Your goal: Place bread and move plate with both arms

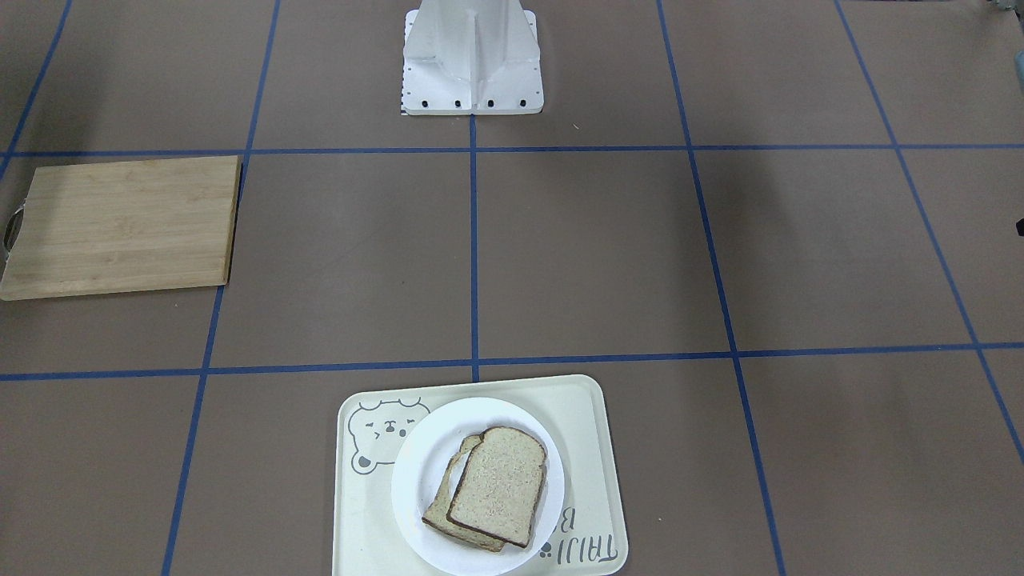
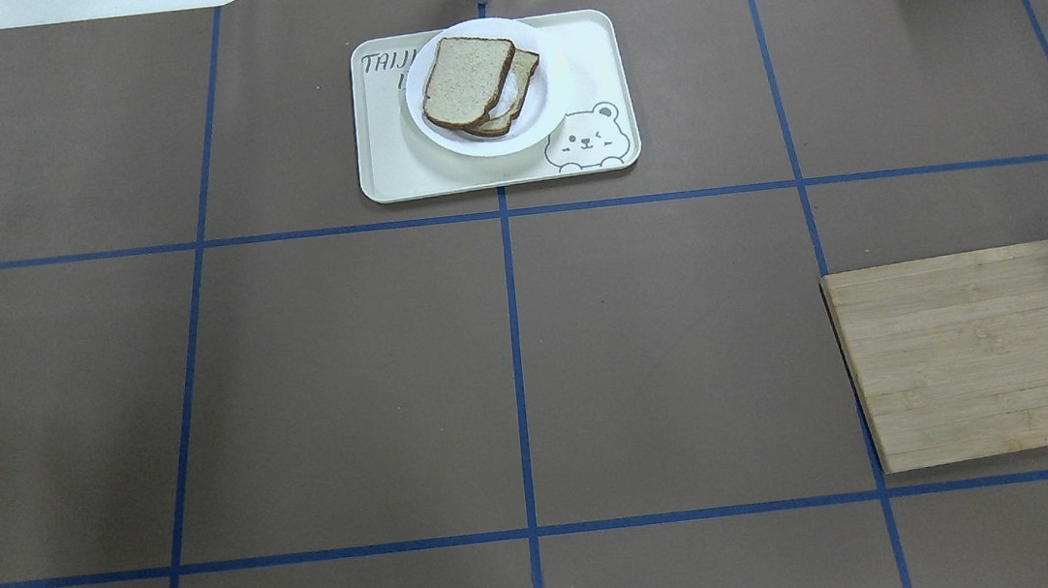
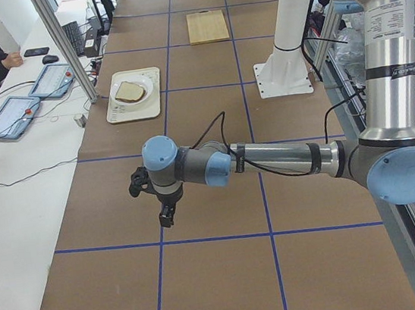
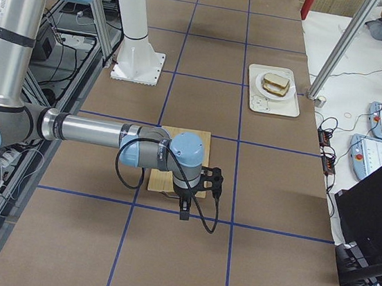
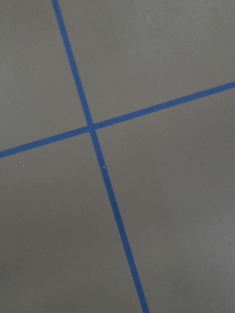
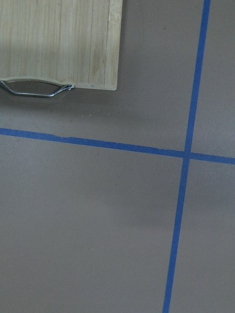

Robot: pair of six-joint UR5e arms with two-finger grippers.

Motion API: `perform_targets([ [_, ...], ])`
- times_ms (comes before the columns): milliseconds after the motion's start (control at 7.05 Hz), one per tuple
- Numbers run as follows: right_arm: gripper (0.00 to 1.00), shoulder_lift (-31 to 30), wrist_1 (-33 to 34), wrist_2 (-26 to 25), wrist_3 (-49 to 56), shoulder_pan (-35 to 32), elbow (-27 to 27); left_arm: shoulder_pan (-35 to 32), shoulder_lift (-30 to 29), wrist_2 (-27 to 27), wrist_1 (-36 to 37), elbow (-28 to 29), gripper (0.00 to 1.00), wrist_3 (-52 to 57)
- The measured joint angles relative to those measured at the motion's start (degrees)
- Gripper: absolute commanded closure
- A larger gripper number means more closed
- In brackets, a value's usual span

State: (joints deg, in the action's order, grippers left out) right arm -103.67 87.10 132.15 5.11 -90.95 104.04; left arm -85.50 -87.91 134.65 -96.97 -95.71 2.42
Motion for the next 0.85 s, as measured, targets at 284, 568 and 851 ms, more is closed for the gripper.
perform_targets([
  [284,0.0,0.0,0.0,0.0,0.0,0.0,0.1,-2.0,4.3,-0.1,-0.2,-2.2,0.01,0.3],
  [568,0.0,0.0,0.0,0.0,-0.2,0.0,0.1,-2.4,5.6,-0.2,-0.2,-3.0,0.01,0.5],
  [851,0.0,-0.1,0.0,0.0,-0.5,0.0,0.1,-2.5,5.8,-0.2,-0.3,-3.0,0.01,0.4],
])
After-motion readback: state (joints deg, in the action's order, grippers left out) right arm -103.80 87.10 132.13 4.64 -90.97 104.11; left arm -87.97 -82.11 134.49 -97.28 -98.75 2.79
